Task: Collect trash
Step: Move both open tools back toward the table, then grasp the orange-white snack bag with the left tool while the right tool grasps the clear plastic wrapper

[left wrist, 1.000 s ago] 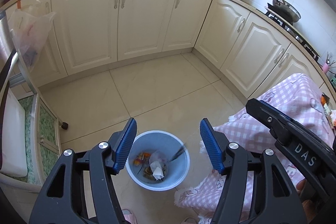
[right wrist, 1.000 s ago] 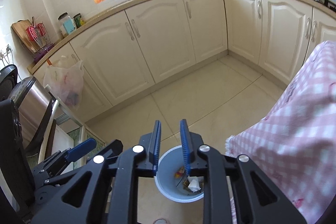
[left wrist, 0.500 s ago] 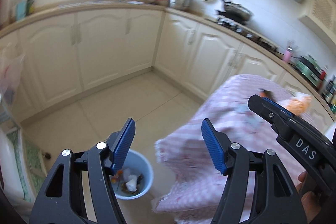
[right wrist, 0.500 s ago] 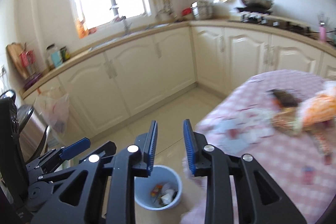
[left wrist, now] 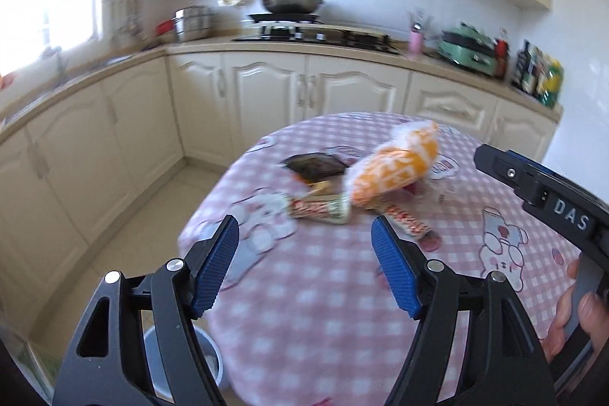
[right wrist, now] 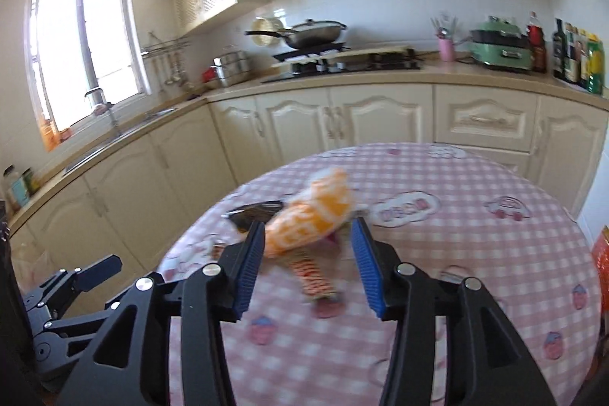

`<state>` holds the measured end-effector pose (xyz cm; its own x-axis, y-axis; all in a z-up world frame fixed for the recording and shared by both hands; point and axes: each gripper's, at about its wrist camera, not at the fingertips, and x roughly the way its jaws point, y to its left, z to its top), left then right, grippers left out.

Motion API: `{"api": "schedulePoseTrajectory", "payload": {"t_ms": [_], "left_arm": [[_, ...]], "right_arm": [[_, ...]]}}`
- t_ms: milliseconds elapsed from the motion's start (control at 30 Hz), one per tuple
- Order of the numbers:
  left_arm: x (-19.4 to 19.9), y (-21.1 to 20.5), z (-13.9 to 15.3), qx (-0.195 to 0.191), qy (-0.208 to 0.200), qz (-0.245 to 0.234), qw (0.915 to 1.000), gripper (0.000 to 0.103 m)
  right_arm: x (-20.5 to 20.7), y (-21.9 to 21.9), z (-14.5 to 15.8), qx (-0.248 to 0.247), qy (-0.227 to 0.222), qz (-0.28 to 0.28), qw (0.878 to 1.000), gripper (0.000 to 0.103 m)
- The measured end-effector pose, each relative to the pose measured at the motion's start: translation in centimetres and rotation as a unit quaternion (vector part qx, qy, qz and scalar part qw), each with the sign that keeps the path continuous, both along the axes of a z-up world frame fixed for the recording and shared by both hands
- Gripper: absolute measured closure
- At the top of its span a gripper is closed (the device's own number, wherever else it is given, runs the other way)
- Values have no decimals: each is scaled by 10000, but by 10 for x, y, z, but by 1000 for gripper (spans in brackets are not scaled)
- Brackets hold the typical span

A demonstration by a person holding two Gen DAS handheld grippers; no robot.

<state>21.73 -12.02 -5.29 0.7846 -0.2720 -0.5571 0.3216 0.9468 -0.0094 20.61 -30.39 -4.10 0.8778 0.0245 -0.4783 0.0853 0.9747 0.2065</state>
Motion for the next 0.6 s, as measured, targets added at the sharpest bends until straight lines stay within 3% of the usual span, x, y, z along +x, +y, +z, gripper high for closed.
{"api": "schedulePoseTrajectory", "payload": {"t_ms": [233, 400, 600], "left_arm": [[25, -60, -4, 560, -105, -468, 9973, 34], [41, -90, -10, 825, -79, -757, 9937, 34], [53, -108, -6, 509, -185, -1014, 9934, 34]], "right_arm": [[12, -56, -18, 307, 180, -282, 9990, 50], [22, -70, -25, 576, 187, -350, 9975, 47], [32, -86, -28, 722, 106, -556, 9958, 44]]}}
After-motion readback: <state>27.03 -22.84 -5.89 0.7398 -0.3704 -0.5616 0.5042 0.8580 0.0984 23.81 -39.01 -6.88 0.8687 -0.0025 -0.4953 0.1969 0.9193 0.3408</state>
